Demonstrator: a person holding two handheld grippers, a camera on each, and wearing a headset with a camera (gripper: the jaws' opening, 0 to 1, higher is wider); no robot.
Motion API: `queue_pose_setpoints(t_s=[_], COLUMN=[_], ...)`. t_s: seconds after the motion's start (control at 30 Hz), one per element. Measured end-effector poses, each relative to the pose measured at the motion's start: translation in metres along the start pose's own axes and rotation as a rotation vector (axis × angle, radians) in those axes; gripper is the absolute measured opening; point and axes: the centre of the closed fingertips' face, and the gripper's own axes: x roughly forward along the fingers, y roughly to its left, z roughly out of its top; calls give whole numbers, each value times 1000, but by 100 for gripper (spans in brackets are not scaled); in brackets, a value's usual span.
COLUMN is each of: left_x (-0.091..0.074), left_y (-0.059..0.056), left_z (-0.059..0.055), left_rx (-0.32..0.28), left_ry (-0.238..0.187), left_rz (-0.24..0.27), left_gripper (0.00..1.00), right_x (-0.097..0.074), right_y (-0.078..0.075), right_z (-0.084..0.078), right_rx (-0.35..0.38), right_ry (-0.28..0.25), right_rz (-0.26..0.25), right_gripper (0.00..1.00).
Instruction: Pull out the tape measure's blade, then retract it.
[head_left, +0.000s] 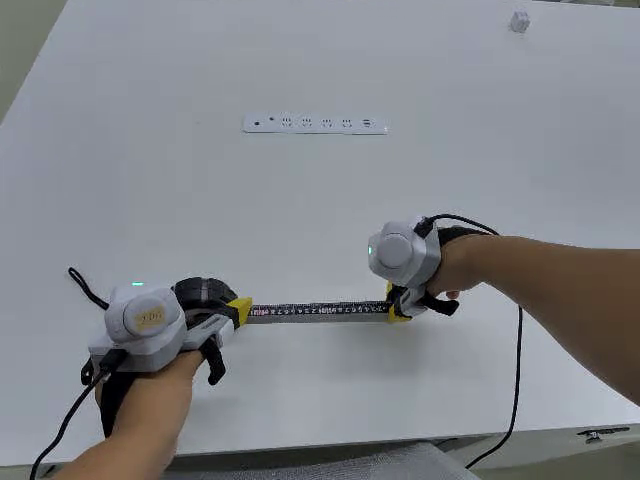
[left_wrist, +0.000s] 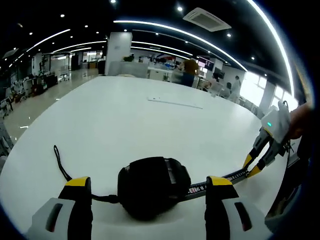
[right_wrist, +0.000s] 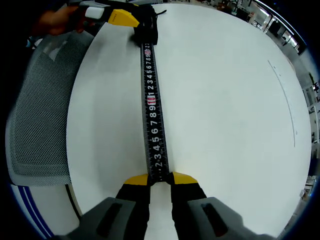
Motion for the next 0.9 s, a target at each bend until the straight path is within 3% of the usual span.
queue_pose_setpoints(t_s=[0.17, 0.4, 0.63, 0.9], left_x=[1, 3, 8, 8], left_y=[-2, -3, -4, -5], left_z=[1, -5, -8, -7], left_rx=[-5, -14, -32, -25], left_ry=[-2, 26, 43, 54], left_rz=[4, 3, -11, -25], left_gripper=[86, 77, 73, 64], right_x=[0, 0, 0, 0], right_y=[2, 0, 0, 0], right_z=[0, 0, -2, -1], right_rx=[-4, 7, 35, 36], right_ry=[7, 46, 14, 43], right_rz=[-6, -10, -10, -11], right_gripper=[15, 15, 14, 14])
